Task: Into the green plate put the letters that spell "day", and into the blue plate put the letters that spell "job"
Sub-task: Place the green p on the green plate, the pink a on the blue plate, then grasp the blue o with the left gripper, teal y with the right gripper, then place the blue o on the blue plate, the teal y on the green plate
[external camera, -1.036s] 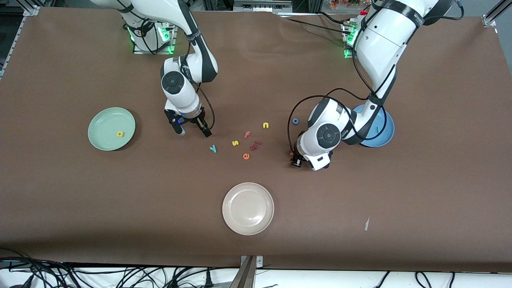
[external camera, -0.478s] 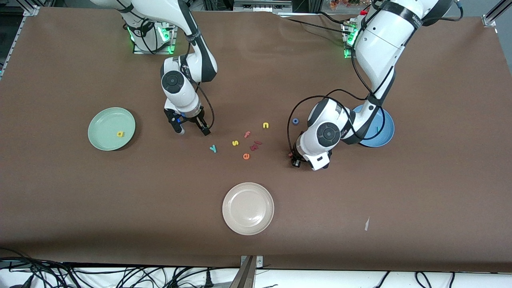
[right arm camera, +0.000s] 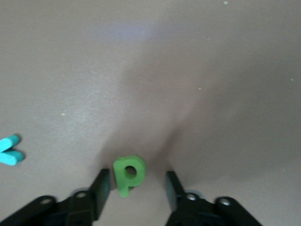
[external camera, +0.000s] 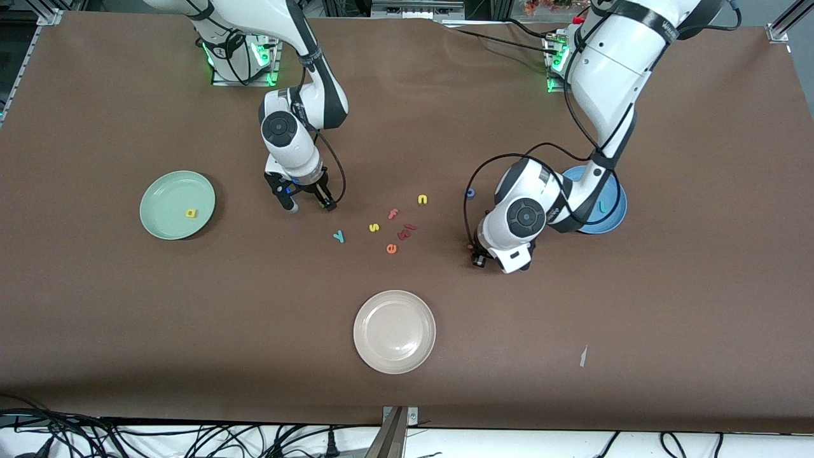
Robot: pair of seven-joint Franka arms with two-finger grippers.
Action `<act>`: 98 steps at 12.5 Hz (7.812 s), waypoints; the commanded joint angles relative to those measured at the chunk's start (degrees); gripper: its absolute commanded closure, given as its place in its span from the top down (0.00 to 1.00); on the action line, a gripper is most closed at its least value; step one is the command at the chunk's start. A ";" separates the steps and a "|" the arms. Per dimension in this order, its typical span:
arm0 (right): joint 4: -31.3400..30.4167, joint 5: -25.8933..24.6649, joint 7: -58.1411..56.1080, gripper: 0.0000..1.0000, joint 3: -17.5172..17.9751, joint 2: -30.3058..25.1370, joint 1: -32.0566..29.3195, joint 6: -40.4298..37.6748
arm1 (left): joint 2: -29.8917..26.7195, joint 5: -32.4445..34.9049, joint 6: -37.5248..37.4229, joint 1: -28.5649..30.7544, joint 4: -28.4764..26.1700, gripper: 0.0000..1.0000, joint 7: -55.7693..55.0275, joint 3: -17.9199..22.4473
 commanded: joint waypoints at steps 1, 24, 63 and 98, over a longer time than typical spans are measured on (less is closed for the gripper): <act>-0.45 1.00 -2.35 0.16 0.12 0.67 -0.09 0.63 | -3.72 6.33 -6.23 1.64 -0.33 0.00 0.89 -0.07; 5.09 -4.53 -70.99 0.67 -38.12 1.98 -5.36 -33.91 | -13.13 8.55 -21.28 19.75 -19.23 1.00 48.54 -0.59; 30.67 1.79 -70.55 0.75 -3.75 17.02 -4.04 -20.64 | -4.87 -7.98 0.08 9.73 -18.35 0.37 46.96 -14.48; 34.27 2.59 -80.63 0.02 -15.34 12.46 -7.46 -39.87 | -10.40 4.94 -31.00 29.94 -8.35 1.00 75.44 -11.84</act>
